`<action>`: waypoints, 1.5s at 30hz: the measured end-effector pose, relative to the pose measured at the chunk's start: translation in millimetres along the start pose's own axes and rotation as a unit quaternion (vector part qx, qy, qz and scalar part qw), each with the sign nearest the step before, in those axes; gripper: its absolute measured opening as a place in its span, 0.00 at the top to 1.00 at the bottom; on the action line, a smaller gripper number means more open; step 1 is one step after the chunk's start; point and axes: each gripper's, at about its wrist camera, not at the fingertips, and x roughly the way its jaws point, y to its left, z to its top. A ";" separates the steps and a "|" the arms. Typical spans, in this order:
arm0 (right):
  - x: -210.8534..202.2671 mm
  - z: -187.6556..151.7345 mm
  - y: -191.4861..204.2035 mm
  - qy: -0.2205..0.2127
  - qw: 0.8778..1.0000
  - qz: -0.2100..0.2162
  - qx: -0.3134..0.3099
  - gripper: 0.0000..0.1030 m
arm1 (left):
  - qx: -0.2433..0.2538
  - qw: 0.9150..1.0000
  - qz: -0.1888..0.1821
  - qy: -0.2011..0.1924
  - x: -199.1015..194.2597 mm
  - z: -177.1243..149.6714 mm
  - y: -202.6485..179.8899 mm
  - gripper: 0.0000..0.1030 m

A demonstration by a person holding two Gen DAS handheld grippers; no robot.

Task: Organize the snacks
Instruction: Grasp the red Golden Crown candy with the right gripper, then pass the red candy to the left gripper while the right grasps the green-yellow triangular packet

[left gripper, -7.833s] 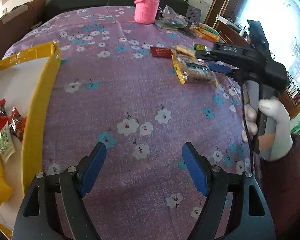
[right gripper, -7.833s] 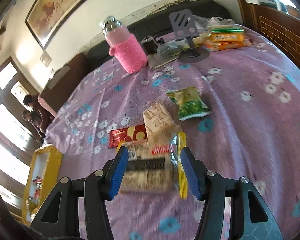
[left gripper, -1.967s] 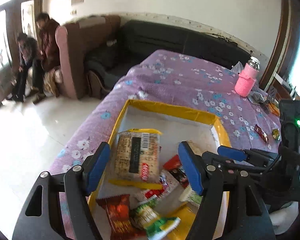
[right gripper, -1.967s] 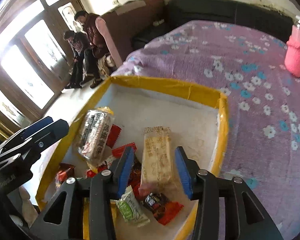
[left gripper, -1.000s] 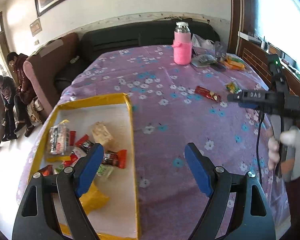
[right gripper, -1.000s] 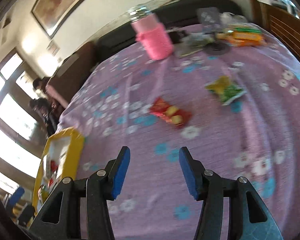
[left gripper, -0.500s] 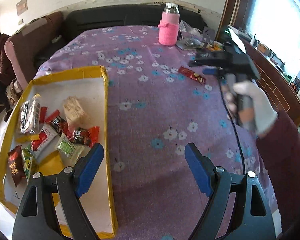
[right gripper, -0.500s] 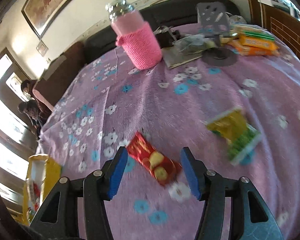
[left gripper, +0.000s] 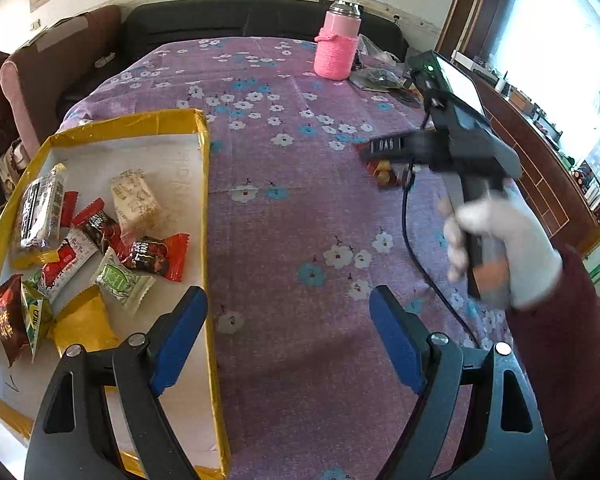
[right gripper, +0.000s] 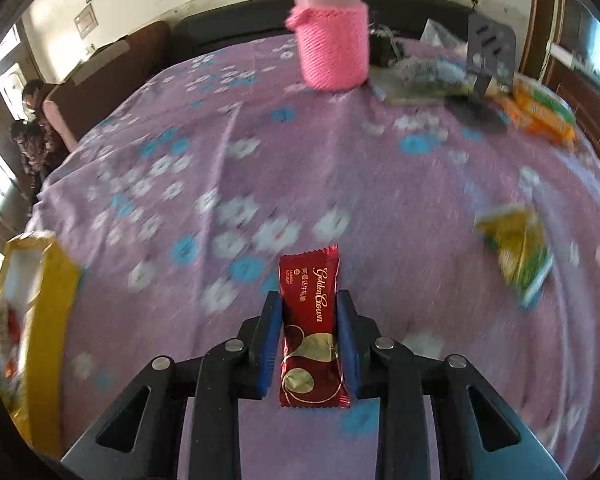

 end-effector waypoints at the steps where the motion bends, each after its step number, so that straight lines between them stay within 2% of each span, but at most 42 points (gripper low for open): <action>1: -3.3 -7.4 3.7 0.008 1.000 0.015 -0.002 0.70 | 0.000 1.000 -0.001 0.000 -0.3 -0.3 -0.5 0.19; 4: -17.4 -25.8 13.1 0.040 0.994 0.100 -0.013 0.69 | 0.000 1.000 -0.006 0.001 -1.6 -0.8 -1.3 0.19; 6: -33.7 -26.7 3.4 0.029 0.991 0.129 -0.006 0.67 | -0.001 1.000 -0.010 0.000 -3.0 -1.4 -1.5 0.19; 8: -57.0 -15.2 -28.2 -0.035 0.995 0.094 0.026 0.56 | -0.003 1.000 -0.015 0.000 -3.6 -2.2 -1.5 0.19; 10: -73.3 -2.0 -69.9 -0.098 0.991 0.041 0.080 0.28 | -0.004 1.000 -0.022 0.002 -2.7 -2.0 -2.7 0.19; 11: -76.8 3.2 -89.5 -0.119 0.987 0.018 0.104 0.27 | -0.004 1.000 -0.025 0.004 -1.8 -1.7 -3.6 0.19; 13: -72.8 14.2 -126.2 -0.127 0.983 -0.012 0.135 0.26 | -0.002 0.999 -0.032 0.008 0.1 -1.2 -7.4 0.19; 16: -51.9 26.4 -147.2 -0.108 0.985 -0.036 0.128 0.26 | 0.002 0.999 -0.038 0.015 3.3 -0.4 -14.0 0.19; 19: -25.7 34.6 -143.8 -0.082 0.990 -0.039 0.104 0.27 | 0.004 0.999 -0.041 0.023 7.1 1.1 -19.0 0.19; 23: 8.9 36.0 -131.4 -0.048 0.995 -0.063 0.066 0.28 | -0.004 0.998 -0.053 0.030 8.5 1.9 -20.1 0.19; 25: 10.1 35.6 -123.1 -0.056 0.993 -0.098 0.044 0.35 | -0.008 0.998 -0.051 0.031 9.2 1.8 -19.5 0.19; 27: 6.1 31.3 -114.6 -0.059 0.992 -0.108 0.036 0.41 | -0.010 0.998 -0.053 0.036 11.1 1.2 -20.2 0.19; 30: -3.7 23.4 -114.5 -0.066 0.992 -0.100 0.046 0.48 | -0.012 0.998 -0.055 0.038 12.2 -0.3 -21.7 0.19; 33: -20.4 9.1 -114.4 -0.073 0.992 -0.079 0.057 0.48 | -0.014 0.997 -0.059 0.040 13.1 -2.0 -21.2 0.19; 39: -55.4 -34.1 -96.0 -0.061 0.995 0.032 0.078 0.48 | -0.036 0.997 -0.063 0.041 17.3 -1.5 -13.3 0.19; 41: -64.3 -48.3 -83.7 -0.059 0.994 0.054 0.072 0.47 | -0.039 0.996 -0.063 0.042 18.4 -0.8 -12.5 0.19; 43: -67.3 -58.3 -71.1 -0.064 0.995 0.055 0.057 0.47 | -0.039 0.997 -0.061 0.041 18.3 -0.1 -13.0 0.19; 45: -67.1 -66.6 -59.2 -0.074 0.996 0.035 0.034 0.46 | -0.036 0.997 -0.054 0.039 18.0 1.0 -13.1 0.19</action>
